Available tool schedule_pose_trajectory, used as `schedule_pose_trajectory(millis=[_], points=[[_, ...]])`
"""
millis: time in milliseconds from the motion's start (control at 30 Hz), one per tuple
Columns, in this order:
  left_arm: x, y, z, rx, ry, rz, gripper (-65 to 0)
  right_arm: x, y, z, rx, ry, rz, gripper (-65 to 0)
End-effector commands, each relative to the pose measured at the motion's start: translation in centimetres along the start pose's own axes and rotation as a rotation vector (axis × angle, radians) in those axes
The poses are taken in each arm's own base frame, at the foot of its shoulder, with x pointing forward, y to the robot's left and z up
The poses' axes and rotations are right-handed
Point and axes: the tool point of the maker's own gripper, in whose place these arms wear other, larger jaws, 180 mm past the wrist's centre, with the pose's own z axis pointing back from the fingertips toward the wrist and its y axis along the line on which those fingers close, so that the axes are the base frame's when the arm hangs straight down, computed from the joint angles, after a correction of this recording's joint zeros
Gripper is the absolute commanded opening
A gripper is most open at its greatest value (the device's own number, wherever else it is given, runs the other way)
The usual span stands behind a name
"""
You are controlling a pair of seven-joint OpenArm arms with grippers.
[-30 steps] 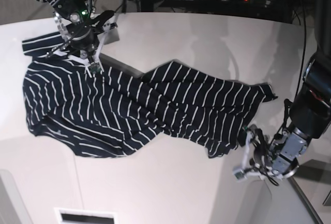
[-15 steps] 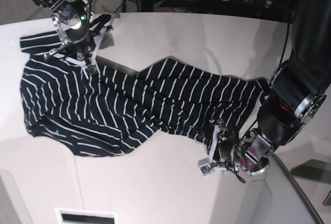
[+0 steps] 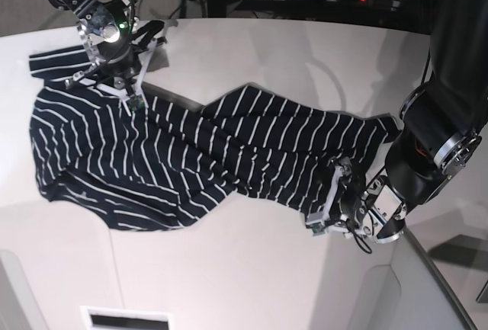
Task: Layout the t-shirt on the table in an organized manner, then fold the t-shirt properly
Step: 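Drag the grasped shirt edge with the left gripper to smooth it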
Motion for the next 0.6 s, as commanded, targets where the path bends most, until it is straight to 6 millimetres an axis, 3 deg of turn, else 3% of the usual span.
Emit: schedule_pose_trajectory(millis=[0, 133, 200, 300, 467, 567], points=[[0.9, 2.0, 1.3, 0.042, -0.012, -0.004, -22.7, 1.0, -0.7, 0.1, -0.02, -0.036, 0.004, -65.0], [0.8, 2.0, 1.3, 0.042, -0.009, -0.004, -38.0, 1.0, -0.7, 0.1, -0.02, -0.036, 0.004, -65.0], [1.1, 2.0, 1.3, 0.041, -0.02, 0.002, -41.1, 1.0, -0.7, 0.1, -0.02, -0.036, 0.004, -65.0], [1.6, 2.4, 1.5, 0.048, -0.031, 0.006, -38.2, 0.9, -0.7, 0.1, -0.02, -0.034, 0.004, -65.0], [2.0, 3.3, 2.2, 0.066, -0.03, -0.002, -19.3, 0.9, -0.7, 0.1, -0.02, -0.034, 0.004, -65.0], [1.0, 1.8, 1.1, 0.037, -0.007, -0.005, -21.6, 1.0, -0.8, 0.1, -0.021, -0.036, 0.004, -65.0]])
